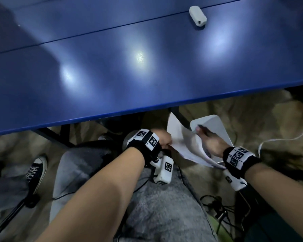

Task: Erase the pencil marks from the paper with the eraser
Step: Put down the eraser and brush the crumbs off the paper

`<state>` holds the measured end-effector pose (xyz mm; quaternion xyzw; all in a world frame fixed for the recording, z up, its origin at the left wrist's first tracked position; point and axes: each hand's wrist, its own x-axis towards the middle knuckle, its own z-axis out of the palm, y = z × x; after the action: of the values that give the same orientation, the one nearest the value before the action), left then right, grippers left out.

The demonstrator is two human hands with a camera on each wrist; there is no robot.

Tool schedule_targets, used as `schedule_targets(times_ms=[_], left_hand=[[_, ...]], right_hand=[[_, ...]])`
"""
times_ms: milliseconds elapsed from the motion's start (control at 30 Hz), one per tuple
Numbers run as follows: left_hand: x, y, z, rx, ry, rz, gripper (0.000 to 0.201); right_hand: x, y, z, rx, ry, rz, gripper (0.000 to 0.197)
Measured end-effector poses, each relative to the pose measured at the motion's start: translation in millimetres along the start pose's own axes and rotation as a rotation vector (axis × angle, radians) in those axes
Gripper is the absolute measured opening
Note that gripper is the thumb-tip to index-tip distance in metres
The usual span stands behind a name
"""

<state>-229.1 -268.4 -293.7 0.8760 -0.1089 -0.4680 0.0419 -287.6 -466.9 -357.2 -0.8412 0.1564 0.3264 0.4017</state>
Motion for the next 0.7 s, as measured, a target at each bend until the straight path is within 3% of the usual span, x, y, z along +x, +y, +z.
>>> schedule_targets(times_ms=[100, 167, 200, 267, 300, 367, 400, 433, 500, 567, 633, 667, 700], left_hand=[[0, 7, 4, -0.134, -0.013, 0.06, 0.027], [1, 6, 7, -0.13, 0.025, 0.032, 0.033], [0, 5, 9, -0.109, 0.011, 0.045, 0.033], [1, 1, 9, -0.167, -0.036, 0.018, 0.034], [3, -2, 9, -0.211, -0.022, -0.018, 0.035], [3, -5, 7, -0.235, 0.028, -0.049, 0.035], [6, -6, 9, -0.204, 0.065, -0.029, 0.035], [5, -5, 7, -0.189, 0.079, -0.016, 0.035], [-1, 3, 3, -0.126, 0.071, 0.009, 0.033], [1, 8, 5, -0.071, 0.073, 0.056, 0.033], [-2, 13, 5, -0.059, 0.1, 0.064, 0.035], [-1, 14, 5, -0.04, 0.11, 0.083, 0.035], [2, 13, 7, 0.021, 0.103, 0.098, 0.035]], right_hand=[[-21, -43, 20, 0.152, -0.06, -0.311, 0.066], [-17, -46, 43, 0.009, -0.138, -0.506, 0.075], [-7, -37, 49, -0.073, -0.141, -0.518, 0.073], [16, -14, 45, -0.063, -0.206, -0.312, 0.057], [23, -7, 37, -0.012, -0.193, -0.13, 0.057], [39, 14, 23, -0.02, -0.132, 0.143, 0.071], [44, 20, 15, -0.052, -0.086, 0.185, 0.081], [42, 17, 7, -0.102, -0.041, 0.156, 0.084], [25, -7, -1, 0.012, 0.071, 0.013, 0.082], [-2, -33, 13, 0.197, 0.049, -0.163, 0.056], [-24, -52, 29, 0.001, 0.009, -0.48, 0.049], [-19, -47, 40, -0.081, -0.012, -0.584, 0.057], [-6, -34, 45, -0.113, -0.02, -0.592, 0.064]])
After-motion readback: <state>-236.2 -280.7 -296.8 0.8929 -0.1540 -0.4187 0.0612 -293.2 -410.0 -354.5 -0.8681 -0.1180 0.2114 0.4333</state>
